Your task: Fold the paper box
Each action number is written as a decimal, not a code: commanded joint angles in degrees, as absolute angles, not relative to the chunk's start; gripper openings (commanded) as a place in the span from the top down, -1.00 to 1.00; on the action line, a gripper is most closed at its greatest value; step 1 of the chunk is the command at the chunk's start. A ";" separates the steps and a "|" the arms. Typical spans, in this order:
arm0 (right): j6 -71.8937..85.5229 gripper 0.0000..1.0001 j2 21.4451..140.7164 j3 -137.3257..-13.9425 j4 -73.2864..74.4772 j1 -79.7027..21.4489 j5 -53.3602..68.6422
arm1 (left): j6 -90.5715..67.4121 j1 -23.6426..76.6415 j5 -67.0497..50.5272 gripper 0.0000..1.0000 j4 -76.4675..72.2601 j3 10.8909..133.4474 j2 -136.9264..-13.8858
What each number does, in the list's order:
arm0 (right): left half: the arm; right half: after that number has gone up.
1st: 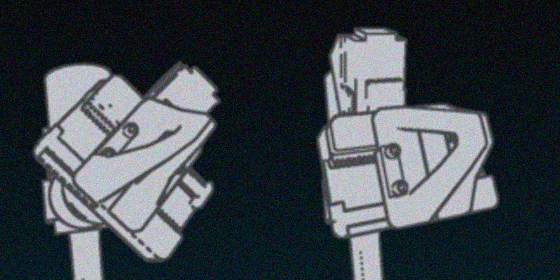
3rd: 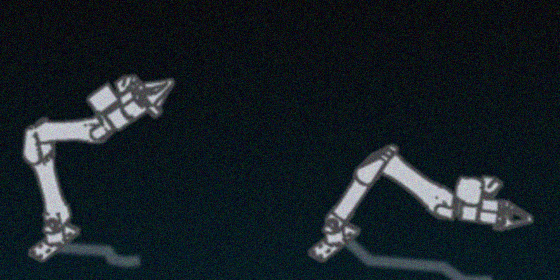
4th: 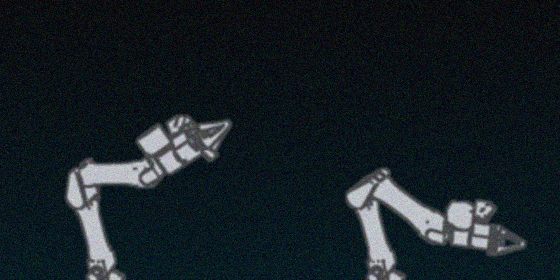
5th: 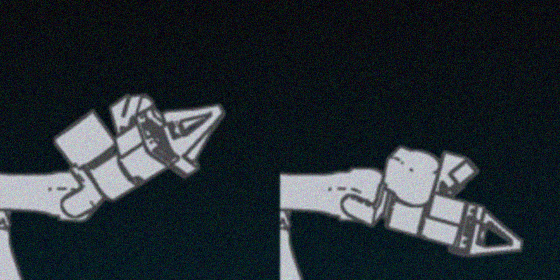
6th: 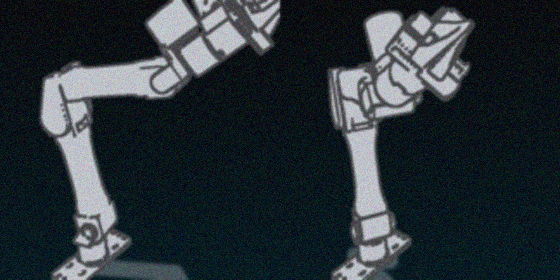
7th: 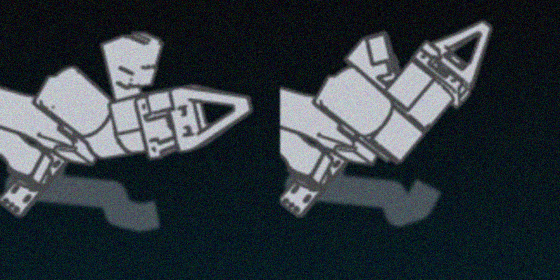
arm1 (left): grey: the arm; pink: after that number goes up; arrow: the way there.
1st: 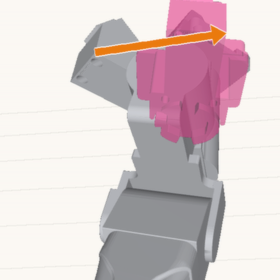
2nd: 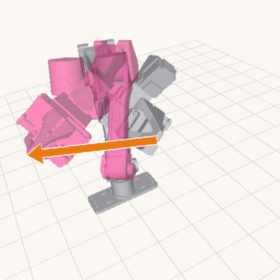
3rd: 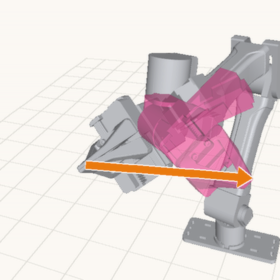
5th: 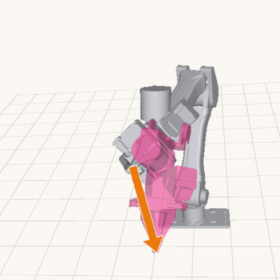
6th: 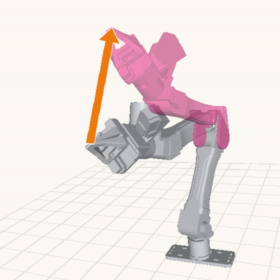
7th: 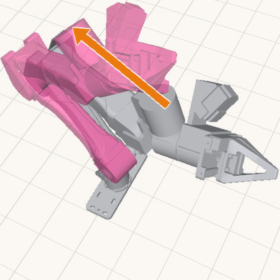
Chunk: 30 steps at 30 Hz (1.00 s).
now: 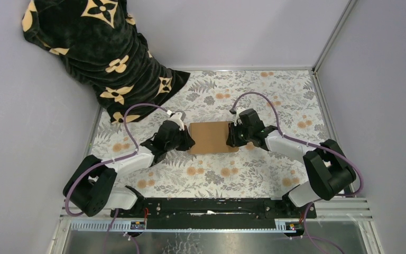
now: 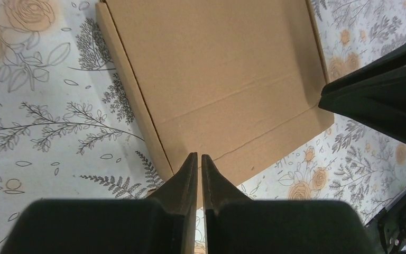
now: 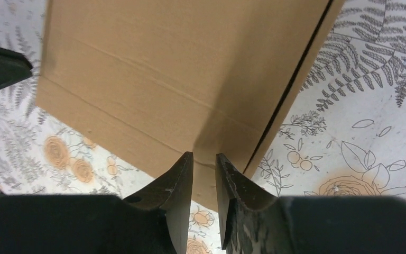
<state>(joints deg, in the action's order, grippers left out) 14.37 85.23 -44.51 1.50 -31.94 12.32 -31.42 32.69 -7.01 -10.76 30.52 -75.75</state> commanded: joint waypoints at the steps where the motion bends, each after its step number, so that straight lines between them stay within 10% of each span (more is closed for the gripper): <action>1: 14.67 0.42 88.25 -45.49 0.94 -32.51 9.34 | -31.71 33.47 -7.56 0.79 -15.47 31.00 -78.24; 17: 14.89 0.41 83.10 -47.46 3.72 -32.58 7.70 | -30.68 33.57 -8.28 0.78 -11.22 34.53 -78.15; 30: 17.49 -0.09 78.99 -41.96 -2.90 -27.78 13.48 | -30.34 31.44 -4.54 -0.20 -5.80 33.66 -69.18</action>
